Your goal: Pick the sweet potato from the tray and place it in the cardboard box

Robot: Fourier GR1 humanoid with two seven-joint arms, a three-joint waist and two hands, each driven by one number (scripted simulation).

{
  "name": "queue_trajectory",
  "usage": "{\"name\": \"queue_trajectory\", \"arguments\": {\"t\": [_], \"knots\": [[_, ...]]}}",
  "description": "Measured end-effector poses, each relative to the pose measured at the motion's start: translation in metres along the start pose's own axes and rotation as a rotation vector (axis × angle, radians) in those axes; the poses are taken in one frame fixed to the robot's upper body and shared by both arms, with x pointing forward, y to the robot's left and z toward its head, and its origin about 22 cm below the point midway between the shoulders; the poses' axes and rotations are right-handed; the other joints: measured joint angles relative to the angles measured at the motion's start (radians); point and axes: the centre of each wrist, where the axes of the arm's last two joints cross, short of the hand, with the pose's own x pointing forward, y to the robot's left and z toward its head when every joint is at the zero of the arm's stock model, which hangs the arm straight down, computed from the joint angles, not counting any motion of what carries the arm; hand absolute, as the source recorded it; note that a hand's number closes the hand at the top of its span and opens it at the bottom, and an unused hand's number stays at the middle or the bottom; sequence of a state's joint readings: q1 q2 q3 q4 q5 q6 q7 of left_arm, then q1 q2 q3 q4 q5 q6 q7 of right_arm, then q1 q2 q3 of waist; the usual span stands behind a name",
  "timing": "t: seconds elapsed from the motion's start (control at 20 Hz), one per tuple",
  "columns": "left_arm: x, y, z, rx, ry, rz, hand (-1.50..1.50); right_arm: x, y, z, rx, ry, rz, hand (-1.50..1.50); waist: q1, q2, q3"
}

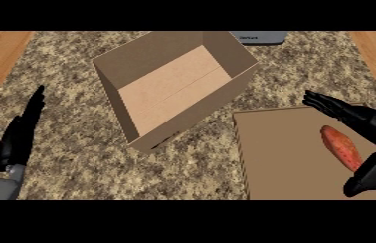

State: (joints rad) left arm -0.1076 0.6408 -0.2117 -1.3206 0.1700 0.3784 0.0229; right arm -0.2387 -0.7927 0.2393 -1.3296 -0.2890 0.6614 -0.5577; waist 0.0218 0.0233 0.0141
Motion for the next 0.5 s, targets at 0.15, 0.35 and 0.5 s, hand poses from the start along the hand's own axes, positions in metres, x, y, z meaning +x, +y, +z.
{"name": "queue_trajectory", "arguments": {"t": [0.15,0.35,0.5], "knots": [[0.002,0.001,-0.002,-0.002,-0.007,-0.005,0.00,0.017,-0.021,0.006,-0.003,0.013,0.135,-1.50,0.012,0.000,0.000],[0.005,-0.003,-0.005,-0.005,-0.021,-0.008,0.00,0.038,-0.036,0.007,0.079,0.065,0.339,-1.50,0.029,0.002,-0.002],[0.010,-0.003,-0.009,-0.014,-0.029,-0.010,0.00,0.045,-0.038,0.007,0.168,0.098,0.466,-1.50,0.039,0.004,-0.003]]}}
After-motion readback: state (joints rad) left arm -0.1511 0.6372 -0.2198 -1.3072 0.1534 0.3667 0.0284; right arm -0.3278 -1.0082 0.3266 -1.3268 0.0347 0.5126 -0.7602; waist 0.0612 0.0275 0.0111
